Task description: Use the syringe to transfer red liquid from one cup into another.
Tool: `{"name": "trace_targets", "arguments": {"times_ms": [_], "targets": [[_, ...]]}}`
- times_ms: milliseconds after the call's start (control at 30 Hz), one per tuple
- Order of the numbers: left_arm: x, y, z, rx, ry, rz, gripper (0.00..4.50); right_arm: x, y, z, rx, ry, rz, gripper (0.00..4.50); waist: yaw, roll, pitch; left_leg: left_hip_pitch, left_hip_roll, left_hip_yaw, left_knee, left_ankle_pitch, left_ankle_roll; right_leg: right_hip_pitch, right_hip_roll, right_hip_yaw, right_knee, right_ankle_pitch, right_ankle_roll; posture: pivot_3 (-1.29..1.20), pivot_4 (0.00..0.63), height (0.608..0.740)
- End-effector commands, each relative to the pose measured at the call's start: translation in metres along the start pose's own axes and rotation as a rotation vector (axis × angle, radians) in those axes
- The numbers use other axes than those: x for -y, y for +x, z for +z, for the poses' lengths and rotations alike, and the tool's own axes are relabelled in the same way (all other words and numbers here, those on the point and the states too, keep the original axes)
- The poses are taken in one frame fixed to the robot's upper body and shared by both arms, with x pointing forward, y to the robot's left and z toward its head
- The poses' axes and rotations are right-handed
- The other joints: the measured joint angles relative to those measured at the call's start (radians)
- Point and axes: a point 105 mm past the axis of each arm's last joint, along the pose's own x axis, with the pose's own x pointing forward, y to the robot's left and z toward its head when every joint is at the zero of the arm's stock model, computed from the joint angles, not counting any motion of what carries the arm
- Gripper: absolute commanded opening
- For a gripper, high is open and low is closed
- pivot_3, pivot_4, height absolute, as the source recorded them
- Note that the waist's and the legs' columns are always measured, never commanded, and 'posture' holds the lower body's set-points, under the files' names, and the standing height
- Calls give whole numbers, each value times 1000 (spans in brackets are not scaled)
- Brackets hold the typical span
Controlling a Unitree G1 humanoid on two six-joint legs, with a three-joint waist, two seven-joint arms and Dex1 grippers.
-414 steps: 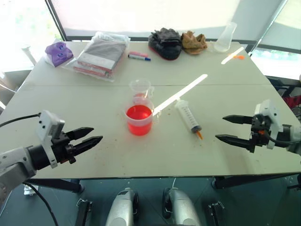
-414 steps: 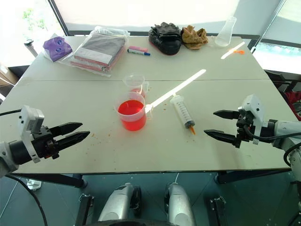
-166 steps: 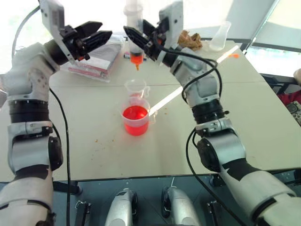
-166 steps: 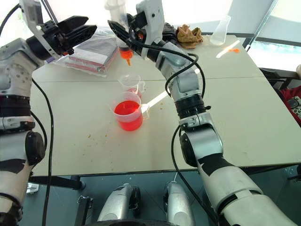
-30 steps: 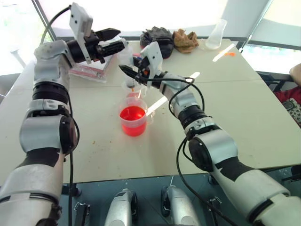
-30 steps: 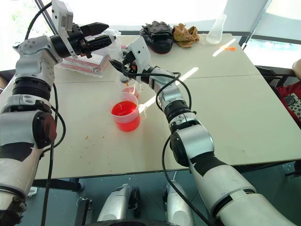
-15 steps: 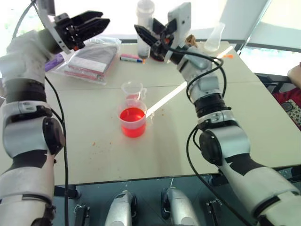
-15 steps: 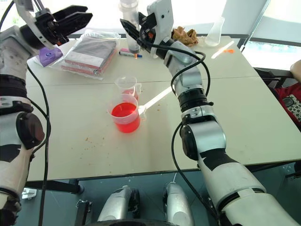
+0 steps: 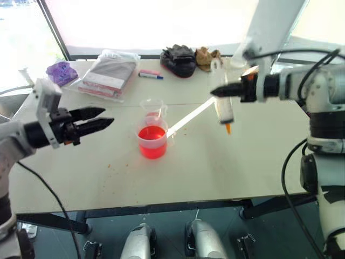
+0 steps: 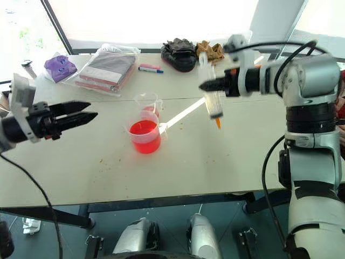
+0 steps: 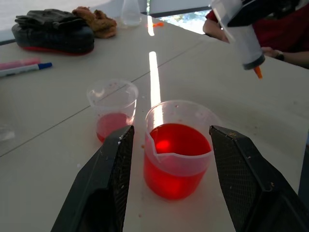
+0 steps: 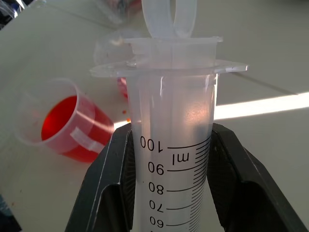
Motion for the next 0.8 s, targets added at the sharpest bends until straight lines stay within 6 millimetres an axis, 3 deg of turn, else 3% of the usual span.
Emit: {"name": "trace_targets", "arguments": {"times_ms": [33, 267, 467, 500, 667, 800], "targets": [[5, -11, -11, -12, 40, 74, 2585, 4, 8, -16, -34, 14, -1, 1493, 1, 3, -10, 1, 0, 0, 0, 0, 0, 1, 0, 0, 0, 0, 0, 0, 0, 740], [2, -21, -50, -56, -4, 208, 2585, 28, 49, -58, -120, 52, -54, 1493, 1, 4, -25, 3, 0, 1, -1, -1, 1, 3, 0, 0, 0, 0, 0, 0, 0, 740], [5, -19, -67, -75, -20, 241, 2585, 43, 60, -69, -163, 86, -99, 4273, 5, 5, -29, 3, -1, 1, 0, -1, 1, 3, 0, 0, 0, 0, 0, 0, 0, 740], [5, -18, -69, -77, -18, 246, 2585, 45, 60, -70, -169, 88, -109, 4435, 4, 5, -30, 3, -1, 1, 0, -1, 1, 3, 0, 0, 0, 0, 0, 0, 0, 740], [-5, -19, -73, -63, -13, 329, 2585, 53, 55, -65, -133, 71, -152, 4435, 2, 7, -34, 3, 0, 1, 0, -1, 1, 3, 0, 0, 0, 0, 0, 0, 0, 740], [-16, -21, -73, -26, -22, 412, 2585, 43, 38, -27, 123, -26, -130, 4435, 5, 8, -35, 3, 0, 1, 0, -1, 1, 3, 0, 0, 0, 0, 0, 0, 0, 740]]}}
